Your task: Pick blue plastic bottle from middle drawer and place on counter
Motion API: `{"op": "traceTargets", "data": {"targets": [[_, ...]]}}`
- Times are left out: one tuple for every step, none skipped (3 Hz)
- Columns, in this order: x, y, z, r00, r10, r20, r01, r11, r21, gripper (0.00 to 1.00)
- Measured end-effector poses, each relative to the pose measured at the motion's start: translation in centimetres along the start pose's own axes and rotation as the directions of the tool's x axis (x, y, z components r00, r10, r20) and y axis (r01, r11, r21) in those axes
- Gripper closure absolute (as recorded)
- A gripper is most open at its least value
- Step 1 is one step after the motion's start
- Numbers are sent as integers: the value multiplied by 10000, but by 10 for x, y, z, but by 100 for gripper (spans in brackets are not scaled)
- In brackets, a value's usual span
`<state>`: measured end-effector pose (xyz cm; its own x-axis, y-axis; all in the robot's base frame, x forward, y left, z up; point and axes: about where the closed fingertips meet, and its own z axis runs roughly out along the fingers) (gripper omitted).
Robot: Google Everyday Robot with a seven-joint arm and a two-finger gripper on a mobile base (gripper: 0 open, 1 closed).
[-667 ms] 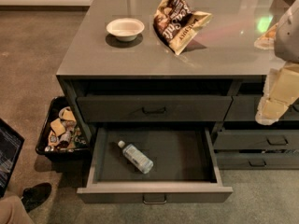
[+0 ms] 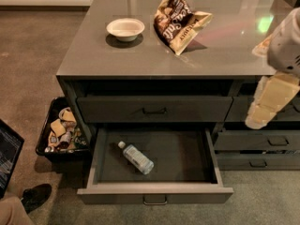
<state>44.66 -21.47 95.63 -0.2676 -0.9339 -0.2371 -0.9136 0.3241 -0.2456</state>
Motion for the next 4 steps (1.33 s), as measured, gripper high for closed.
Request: {"op": "traceTargets", "data": {"targets": [[2,4,54,9934,1097,333,-1096,9940,-60,0],[6,16,131,9693,2391,575,-2368,9705,-448,0],[3,34,210,9305,3591,723,-3529,9317,-859,0],[-9,40,284,8849,4517,1133,-4385,8901,-1239,0]]}}
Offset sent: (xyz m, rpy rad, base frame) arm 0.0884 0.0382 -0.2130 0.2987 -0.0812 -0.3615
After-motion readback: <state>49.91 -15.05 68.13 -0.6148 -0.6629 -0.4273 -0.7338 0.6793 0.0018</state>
